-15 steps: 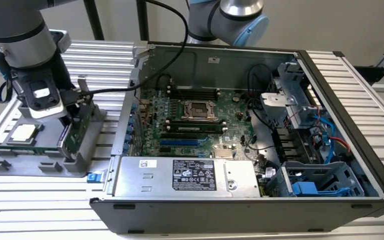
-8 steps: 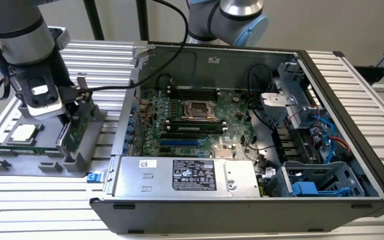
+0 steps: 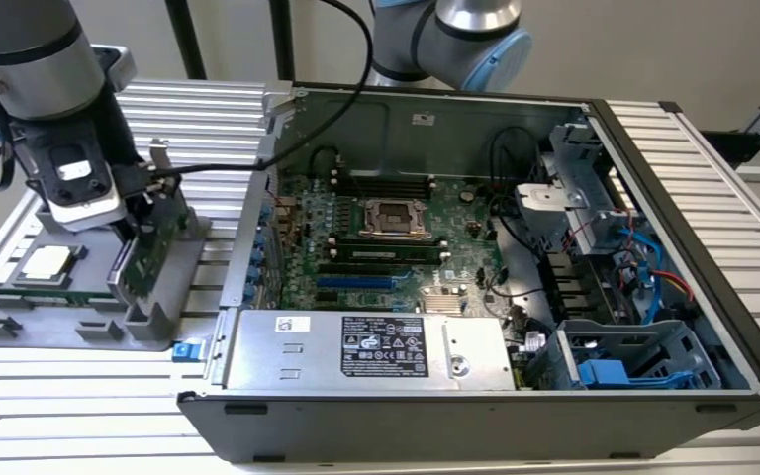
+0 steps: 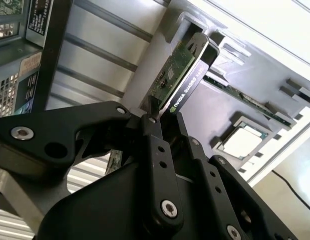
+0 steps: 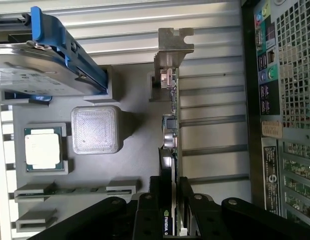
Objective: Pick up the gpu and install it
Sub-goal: 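Pick up the gpu and move the gpu toward the slot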
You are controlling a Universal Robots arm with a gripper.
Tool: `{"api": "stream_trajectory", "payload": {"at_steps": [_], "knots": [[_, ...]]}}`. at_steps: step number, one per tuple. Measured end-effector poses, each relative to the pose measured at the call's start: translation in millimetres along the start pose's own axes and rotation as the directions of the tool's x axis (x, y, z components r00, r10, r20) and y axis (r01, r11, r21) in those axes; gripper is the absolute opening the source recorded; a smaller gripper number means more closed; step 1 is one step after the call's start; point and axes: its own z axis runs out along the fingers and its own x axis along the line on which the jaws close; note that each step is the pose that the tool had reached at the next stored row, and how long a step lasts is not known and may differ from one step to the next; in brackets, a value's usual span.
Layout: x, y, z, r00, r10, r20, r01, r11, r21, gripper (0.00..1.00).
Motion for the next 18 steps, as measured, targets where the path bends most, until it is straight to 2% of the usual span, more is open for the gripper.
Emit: {"api": "stream_trajectory", "payload": {"at_steps": [18], "knots": [[-0.2, 0.7, -14.8, 1.0000, 0.000, 0.0001, 0.000, 1.0000, -0.0001, 0.00]]}}
